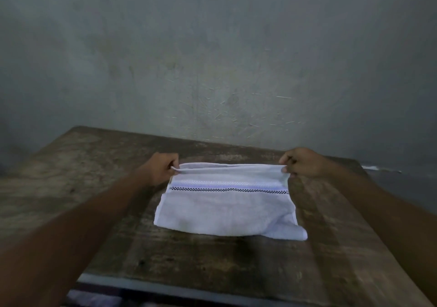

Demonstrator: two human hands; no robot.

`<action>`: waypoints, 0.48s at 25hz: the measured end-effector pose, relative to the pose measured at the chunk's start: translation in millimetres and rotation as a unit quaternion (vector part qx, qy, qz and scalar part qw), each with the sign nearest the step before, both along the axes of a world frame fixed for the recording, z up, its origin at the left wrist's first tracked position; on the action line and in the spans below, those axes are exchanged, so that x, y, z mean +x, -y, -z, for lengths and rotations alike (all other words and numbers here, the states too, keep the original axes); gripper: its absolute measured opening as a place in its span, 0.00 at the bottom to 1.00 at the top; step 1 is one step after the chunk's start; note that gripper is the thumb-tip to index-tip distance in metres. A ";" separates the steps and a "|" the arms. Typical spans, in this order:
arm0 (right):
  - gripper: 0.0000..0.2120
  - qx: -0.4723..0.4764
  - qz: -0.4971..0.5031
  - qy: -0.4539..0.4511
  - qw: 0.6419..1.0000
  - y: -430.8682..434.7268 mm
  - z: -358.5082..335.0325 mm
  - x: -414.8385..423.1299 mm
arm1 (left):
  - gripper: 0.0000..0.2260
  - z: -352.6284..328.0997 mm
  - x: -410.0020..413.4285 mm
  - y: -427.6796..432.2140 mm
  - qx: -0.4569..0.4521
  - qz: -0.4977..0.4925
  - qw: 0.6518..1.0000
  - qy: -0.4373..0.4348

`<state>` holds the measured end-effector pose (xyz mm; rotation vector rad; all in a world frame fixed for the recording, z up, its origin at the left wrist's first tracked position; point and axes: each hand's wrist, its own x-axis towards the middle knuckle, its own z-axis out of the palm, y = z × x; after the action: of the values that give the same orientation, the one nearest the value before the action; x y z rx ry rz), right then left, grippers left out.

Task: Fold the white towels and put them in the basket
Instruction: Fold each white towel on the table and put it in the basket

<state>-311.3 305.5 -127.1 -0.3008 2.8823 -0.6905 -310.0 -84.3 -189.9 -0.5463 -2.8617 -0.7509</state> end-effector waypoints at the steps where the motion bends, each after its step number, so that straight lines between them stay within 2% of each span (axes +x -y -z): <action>1: 0.04 0.024 -0.019 0.001 1.000 0.2 -10.9 5.5 | 0.17 -4.8 6.2 -0.3 0.014 -0.011 1.000 -0.006; 4: 0.03 0.075 -0.051 0.000 0.996 -4.4 -55.9 26.8 | 0.08 -51.3 26.1 -1.7 0.123 -0.018 0.992 0.013; 7: 0.13 0.053 -0.021 -0.025 0.998 -11.5 -118.0 54.2 | 0.06 -131.1 48.8 -3.5 0.216 0.003 0.973 0.082; 9: 0.12 0.012 0.005 -0.064 0.998 -15.7 -167.8 80.6 | 0.04 -186.9 72.9 -2.0 0.274 0.007 0.955 0.108; 12: 0.06 -0.035 0.017 -0.126 0.991 -18.8 -238.2 122.0 | 0.03 -260.0 109.9 2.5 0.294 0.025 0.954 0.059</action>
<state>-189.4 324.3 111.1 -0.3746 3.1120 -0.8149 -200.1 -86.8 70.1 -0.4941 -2.5239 -1.6064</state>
